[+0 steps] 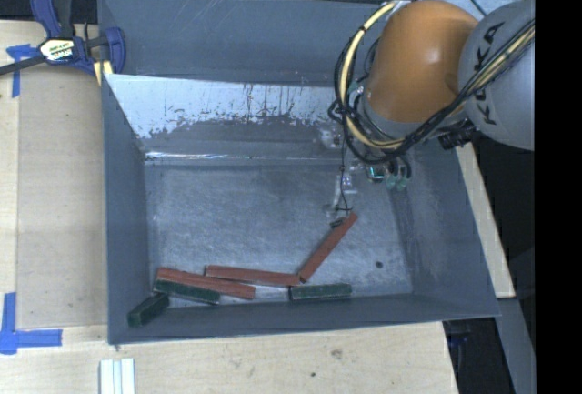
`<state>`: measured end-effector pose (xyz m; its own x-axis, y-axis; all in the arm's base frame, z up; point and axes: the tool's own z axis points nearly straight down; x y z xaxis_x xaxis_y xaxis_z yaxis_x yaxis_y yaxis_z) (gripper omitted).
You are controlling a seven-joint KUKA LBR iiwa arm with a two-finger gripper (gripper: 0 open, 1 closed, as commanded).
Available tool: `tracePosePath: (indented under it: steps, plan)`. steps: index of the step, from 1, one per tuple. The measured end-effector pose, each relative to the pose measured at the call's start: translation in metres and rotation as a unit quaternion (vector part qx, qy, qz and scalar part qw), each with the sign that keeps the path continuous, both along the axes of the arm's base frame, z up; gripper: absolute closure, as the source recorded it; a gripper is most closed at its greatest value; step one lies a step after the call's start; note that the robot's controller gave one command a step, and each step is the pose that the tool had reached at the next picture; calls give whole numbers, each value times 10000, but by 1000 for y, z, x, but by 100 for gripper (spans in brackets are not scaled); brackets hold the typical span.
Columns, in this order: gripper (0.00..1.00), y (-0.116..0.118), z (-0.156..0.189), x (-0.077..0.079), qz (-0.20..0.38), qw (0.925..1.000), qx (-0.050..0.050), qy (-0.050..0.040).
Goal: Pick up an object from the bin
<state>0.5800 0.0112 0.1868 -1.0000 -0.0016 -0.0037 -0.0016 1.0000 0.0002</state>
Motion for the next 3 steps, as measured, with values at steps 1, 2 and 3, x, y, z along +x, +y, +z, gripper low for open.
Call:
tracePosePath:
  steps: [1,2,3]
  plan:
    - [0,-15,-36,-13,376,9993,-2,-26]
    - [0,-33,-66,-51,1894,9819,-12,17]
    - [100,29,-98,-59,1534,9882,-2,9]
